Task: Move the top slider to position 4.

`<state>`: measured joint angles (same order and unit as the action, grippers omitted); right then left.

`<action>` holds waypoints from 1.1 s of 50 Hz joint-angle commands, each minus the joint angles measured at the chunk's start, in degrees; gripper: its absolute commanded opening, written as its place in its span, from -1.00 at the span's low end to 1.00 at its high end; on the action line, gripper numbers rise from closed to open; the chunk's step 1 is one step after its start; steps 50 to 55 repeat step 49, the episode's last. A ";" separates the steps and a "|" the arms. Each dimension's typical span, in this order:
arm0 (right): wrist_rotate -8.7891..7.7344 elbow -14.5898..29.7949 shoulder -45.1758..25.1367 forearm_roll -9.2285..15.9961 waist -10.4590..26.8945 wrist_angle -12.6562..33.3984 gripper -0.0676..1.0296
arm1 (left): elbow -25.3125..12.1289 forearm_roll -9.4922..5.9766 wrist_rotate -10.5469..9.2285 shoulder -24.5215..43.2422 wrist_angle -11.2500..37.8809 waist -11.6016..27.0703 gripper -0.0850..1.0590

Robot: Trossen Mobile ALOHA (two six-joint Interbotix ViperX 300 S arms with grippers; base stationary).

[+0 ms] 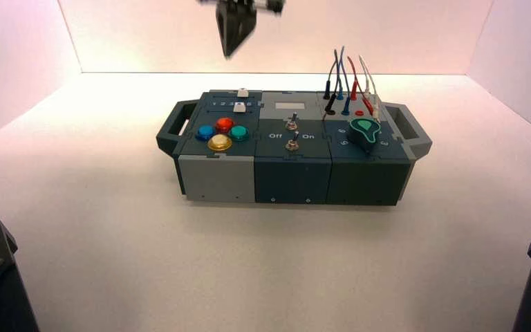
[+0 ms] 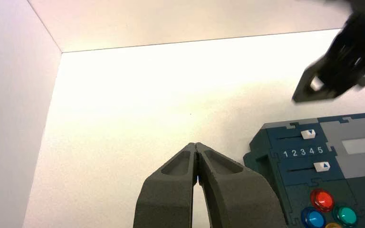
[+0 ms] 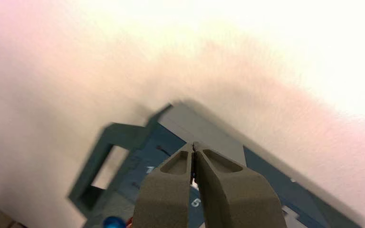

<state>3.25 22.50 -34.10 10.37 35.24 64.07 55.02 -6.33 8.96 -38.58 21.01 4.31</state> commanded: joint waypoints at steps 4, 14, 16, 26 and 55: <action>0.97 1.05 5.54 0.53 0.26 6.94 -0.92 | -2.02 0.00 0.09 -0.18 -0.09 0.26 -0.91; 1.14 -5.01 6.77 0.44 0.44 10.46 -0.92 | -2.02 0.09 0.26 -0.35 0.09 0.26 -0.91; 1.14 -5.80 6.86 0.53 0.44 10.20 -0.92 | -2.02 0.09 0.26 -0.44 0.09 0.26 -0.91; 0.44 -8.44 7.73 0.44 0.44 6.59 -0.92 | -1.85 0.26 0.26 -0.44 0.18 0.26 -0.91; -0.79 -10.37 8.00 0.44 0.62 4.39 -0.92 | -1.85 0.79 0.53 0.70 0.18 0.26 -0.91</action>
